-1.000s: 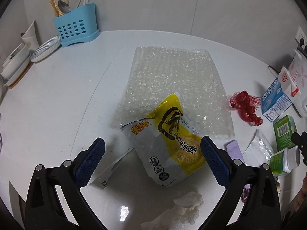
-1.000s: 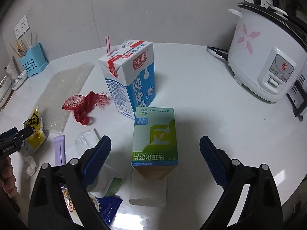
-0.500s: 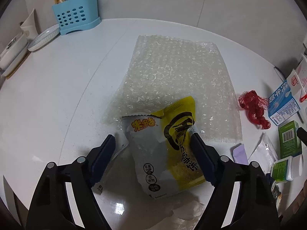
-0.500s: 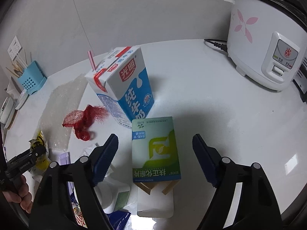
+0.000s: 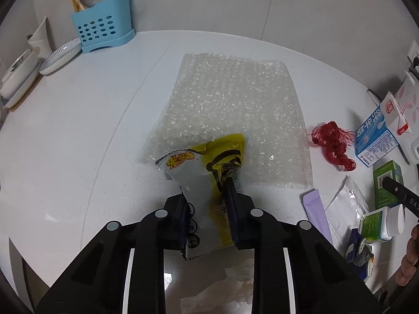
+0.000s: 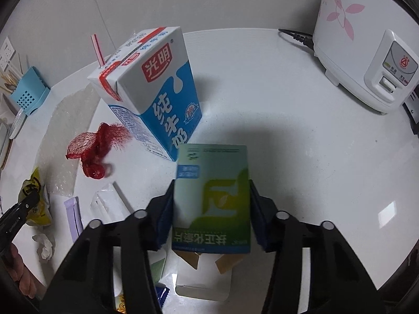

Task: Collect trash
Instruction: 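Grasp the yellow snack bag with the left tool while the right tool grasps the green medicine box, then carry the snack bag and medicine box down over the green wastebasket with both tools, then open both tools to drop the bag and box into the wastebasket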

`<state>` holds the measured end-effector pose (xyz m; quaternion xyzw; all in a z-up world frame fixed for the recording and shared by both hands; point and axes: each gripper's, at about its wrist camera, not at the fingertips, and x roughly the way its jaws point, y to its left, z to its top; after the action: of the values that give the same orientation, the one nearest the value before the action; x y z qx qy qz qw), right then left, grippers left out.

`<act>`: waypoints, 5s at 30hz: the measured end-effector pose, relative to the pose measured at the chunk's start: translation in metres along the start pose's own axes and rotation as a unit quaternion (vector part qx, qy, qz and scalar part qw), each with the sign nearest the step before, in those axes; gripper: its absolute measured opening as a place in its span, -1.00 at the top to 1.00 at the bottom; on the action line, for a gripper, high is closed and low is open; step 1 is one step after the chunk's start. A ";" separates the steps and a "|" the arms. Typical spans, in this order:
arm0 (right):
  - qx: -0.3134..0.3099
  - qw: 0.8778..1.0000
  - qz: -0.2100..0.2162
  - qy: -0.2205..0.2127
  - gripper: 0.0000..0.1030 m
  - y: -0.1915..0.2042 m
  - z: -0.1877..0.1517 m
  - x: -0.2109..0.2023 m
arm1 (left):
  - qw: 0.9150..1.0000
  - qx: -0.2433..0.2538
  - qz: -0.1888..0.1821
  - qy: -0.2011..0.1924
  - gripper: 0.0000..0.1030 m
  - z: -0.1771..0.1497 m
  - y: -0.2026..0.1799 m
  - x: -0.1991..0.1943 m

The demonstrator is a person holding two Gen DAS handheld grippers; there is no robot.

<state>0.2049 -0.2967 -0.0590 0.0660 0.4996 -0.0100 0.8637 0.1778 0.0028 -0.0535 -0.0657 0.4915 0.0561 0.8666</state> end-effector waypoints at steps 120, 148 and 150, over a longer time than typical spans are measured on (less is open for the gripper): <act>-0.092 0.987 0.006 0.134 0.11 0.051 -0.474 0.268 | 0.978 0.035 -0.093 0.182 0.43 -0.471 0.004 0.284; -0.095 0.985 0.062 0.129 0.08 0.069 -0.470 0.274 | 0.990 0.027 -0.008 0.141 -0.88 -0.456 0.047 0.265; -0.095 0.985 0.064 0.128 0.06 0.071 -0.470 0.274 | 0.989 0.022 -0.004 0.144 -0.88 -0.456 0.051 0.265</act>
<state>-0.0565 -0.1545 -0.5198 0.0161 0.5998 0.1010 0.7936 -0.0802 -0.0151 -0.5165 -0.0558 0.6123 0.0316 0.7880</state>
